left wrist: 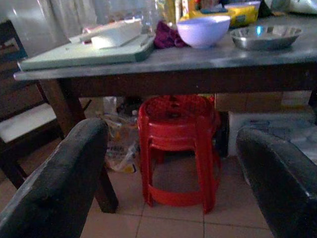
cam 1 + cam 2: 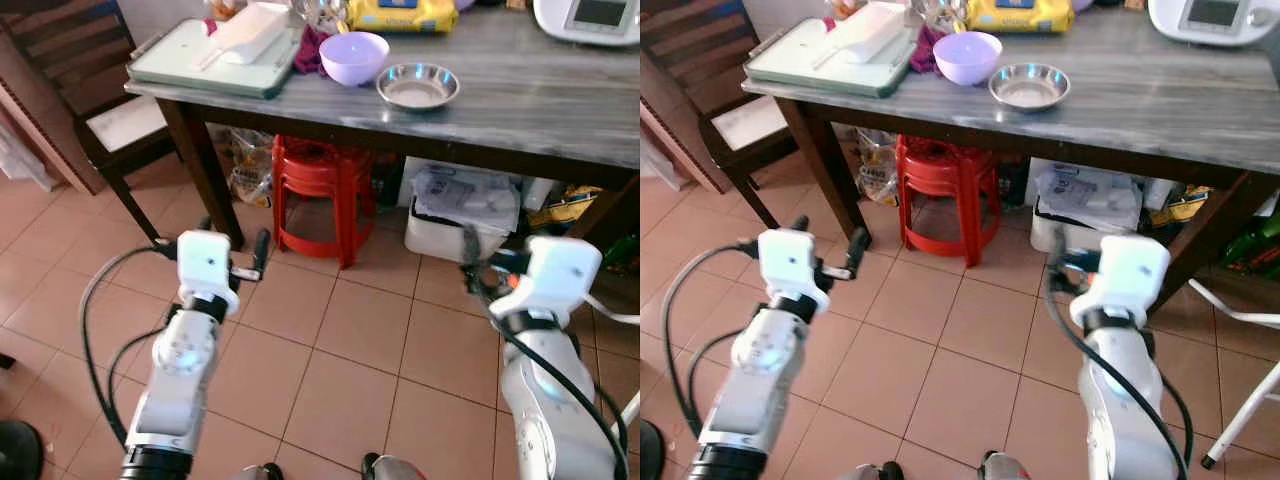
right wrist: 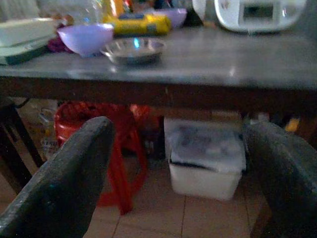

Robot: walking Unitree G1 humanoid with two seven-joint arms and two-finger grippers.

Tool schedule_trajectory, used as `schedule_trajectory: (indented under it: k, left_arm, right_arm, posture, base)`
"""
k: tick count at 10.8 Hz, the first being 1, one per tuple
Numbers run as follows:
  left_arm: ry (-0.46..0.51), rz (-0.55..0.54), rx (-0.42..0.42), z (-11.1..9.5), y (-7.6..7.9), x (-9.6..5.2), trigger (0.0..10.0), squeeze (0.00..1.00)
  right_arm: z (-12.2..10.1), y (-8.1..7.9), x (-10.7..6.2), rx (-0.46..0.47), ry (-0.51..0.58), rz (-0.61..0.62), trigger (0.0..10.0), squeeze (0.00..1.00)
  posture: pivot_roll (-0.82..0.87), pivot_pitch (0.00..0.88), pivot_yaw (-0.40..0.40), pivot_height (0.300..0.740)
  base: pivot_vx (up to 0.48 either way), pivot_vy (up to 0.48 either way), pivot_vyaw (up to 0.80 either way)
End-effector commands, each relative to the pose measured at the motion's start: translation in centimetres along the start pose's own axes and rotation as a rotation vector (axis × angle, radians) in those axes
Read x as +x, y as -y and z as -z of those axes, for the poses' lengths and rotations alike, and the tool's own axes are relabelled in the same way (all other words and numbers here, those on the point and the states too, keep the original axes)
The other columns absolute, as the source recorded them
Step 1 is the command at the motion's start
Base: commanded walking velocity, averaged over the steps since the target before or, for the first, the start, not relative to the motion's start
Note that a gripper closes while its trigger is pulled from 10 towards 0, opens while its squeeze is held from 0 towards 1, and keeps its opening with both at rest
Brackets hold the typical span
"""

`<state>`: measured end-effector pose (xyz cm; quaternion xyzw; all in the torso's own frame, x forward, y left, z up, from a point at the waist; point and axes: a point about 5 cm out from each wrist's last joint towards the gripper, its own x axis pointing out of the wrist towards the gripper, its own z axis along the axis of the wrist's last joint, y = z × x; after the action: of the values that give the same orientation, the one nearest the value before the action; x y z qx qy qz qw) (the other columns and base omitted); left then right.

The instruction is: Setting the table

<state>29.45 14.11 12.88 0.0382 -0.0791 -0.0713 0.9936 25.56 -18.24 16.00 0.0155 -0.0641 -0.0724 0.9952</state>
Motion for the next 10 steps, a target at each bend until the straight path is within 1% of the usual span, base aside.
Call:
schedule_trajectory:
  k: [1, 2, 3, 4, 5, 6, 7, 8, 9, 10]
  left_arm:
    - [-0.020, -0.029, 0.001, 0.7, -0.5, -0.4, 10.0, 0.00]
    - [-0.018, -0.040, -0.010, 0.8, -0.6, -0.5, 10.0, 0.00]
    - [-0.009, -0.050, -0.007, 0.7, -0.8, -0.5, 10.0, 0.00]
    - [-0.010, -0.064, -0.021, 0.9, -1.0, -0.6, 10.0, 0.00]
    - [-0.006, -0.063, -0.024, 1.0, -0.9, -0.6, 10.0, 0.00]
    - [0.002, -0.058, -0.015, 0.9, -0.8, -0.6, 10.0, 0.00]
    - [0.001, -0.055, -0.014, 1.0, -0.7, -0.6, 10.0, 0.00]
    - [0.000, -0.051, -0.012, 1.0, -0.7, -0.6, 10.0, 0.00]
    - [-0.002, -0.051, -0.012, 1.1, -0.7, -0.6, 10.0, 0.00]
    - [-0.001, -0.048, -0.012, 1.1, -0.7, -0.6, 10.0, 0.00]
  right_arm:
    - [1.0, -0.2, -0.3, 0.042, -0.039, 0.019, 10.0, 0.00]
    - [1.2, -0.6, -0.5, -0.001, -0.006, 0.013, 10.0, 0.00]
    - [1.2, -0.9, -0.7, -0.008, 0.025, -0.022, 10.0, 0.00]
    - [1.2, -0.8, -0.9, -0.049, 0.042, -0.016, 10.0, 0.00]
    - [1.1, -0.7, -1.0, -0.061, 0.060, -0.035, 10.0, 0.00]
    - [1.4, -0.7, -1.1, -0.042, 0.043, -0.037, 10.0, 0.00]
    - [1.4, -0.8, -1.1, -0.047, 0.048, -0.039, 10.0, 0.00]
    - [1.8, -0.8, -1.2, -0.031, 0.030, -0.030, 10.0, 0.00]
    - [2.0, -0.8, -1.2, -0.037, 0.024, -0.025, 10.0, 0.00]
    - [2.1, -0.8, -1.1, -0.034, 0.020, -0.033, 10.0, 0.00]
  posture:
    - [-0.20, 0.162, 0.072, 0.740]
    - [-0.20, 0.162, 0.072, 0.740]
    - [-0.20, 0.162, 0.072, 0.740]
    - [-0.19, 0.163, 0.074, 0.740]
    - [-0.19, 0.163, 0.073, 0.740]
    - [-0.19, 0.163, 0.074, 0.740]
    - [-0.19, 0.162, 0.074, 0.740]
    - [-0.19, 0.162, 0.075, 0.740]
    - [-0.19, 0.162, 0.075, 0.740]
    - [-0.19, 0.155, 0.072, 0.740]
  base:
    - [0.000, 0.000, 0.00]
    - [0.000, 0.000, 0.00]
    - [0.000, 0.000, 0.00]
    - [0.000, 0.000, 0.00]
    - [0.000, 0.000, 0.00]
    - [0.000, 0.000, 0.00]
    - [0.000, 0.000, 0.00]
    - [0.000, 0.000, 0.00]
    - [0.000, 0.000, 0.00]
    - [0.000, -0.266, -0.80]
